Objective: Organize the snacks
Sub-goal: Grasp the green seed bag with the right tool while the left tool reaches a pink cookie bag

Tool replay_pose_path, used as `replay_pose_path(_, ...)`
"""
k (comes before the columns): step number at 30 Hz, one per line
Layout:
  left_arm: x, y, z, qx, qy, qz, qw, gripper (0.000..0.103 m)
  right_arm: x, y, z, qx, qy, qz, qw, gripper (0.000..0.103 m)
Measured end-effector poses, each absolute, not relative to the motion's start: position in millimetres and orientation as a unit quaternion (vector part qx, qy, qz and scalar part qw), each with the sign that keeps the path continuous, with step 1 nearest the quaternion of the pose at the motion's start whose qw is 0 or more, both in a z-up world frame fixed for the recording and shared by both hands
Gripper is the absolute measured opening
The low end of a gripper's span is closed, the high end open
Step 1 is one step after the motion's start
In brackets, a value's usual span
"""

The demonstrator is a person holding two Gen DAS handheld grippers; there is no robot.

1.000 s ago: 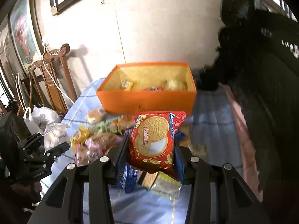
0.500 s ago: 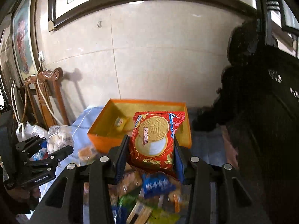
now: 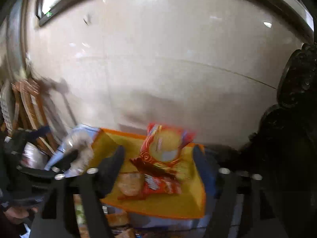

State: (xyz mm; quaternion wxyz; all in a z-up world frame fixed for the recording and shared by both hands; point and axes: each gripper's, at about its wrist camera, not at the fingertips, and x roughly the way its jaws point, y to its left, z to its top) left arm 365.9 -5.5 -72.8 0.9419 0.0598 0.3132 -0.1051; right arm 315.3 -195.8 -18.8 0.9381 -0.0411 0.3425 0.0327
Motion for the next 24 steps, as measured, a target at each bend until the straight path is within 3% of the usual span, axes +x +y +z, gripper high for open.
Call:
replay_pose_path(16,212.6,77.8,-197.2,0.064,0.429,-0.143,0.889,0.096,164.3,-206.6,-169.1,-0.005,0.499,-0.002,0.867,0.08)
replay_pose_path(24,159.2,90.6,-240.6,0.062,0.466,-0.13,0.873,0.096,102.2,-221.1,-212.1,0.018,0.538,-0.032,0.842,0.081)
